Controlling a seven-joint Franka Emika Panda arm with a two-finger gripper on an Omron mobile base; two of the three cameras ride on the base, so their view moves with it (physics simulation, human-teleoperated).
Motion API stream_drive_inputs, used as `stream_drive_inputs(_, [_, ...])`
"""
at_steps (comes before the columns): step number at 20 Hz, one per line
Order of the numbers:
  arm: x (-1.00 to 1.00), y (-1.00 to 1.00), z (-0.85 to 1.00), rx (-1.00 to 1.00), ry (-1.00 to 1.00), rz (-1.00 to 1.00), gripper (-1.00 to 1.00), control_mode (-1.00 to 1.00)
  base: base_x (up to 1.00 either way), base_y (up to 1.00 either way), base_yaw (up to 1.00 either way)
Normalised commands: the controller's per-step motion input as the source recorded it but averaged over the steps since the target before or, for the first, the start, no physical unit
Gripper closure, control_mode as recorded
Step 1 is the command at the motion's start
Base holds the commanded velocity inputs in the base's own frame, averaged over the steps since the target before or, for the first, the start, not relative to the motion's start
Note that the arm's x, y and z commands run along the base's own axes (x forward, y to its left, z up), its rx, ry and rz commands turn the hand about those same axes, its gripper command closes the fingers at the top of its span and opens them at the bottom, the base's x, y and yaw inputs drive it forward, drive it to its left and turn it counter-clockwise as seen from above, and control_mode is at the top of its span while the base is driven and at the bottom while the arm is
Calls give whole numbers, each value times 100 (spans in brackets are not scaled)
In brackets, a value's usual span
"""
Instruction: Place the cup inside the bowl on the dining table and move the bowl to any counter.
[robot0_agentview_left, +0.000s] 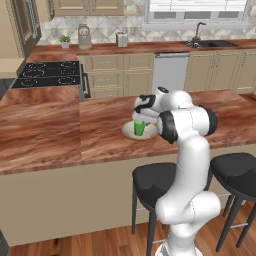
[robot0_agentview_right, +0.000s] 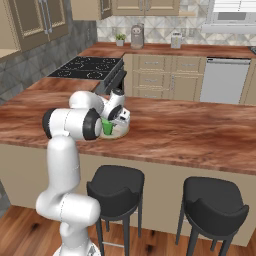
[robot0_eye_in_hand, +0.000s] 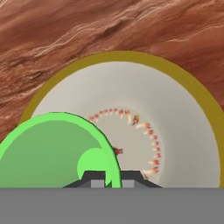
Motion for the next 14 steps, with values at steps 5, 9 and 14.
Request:
stream_drive_inputs(5, [10, 0, -15, -2, 0, 0, 100, -100, 0, 0, 0])
stream_drive_inputs(9, [3, 0, -11, -1, 0, 0, 100, -100, 0, 0, 0])
stream_drive_inputs(14, [3, 0, -15, -1, 0, 0, 100, -100, 0, 0, 0])
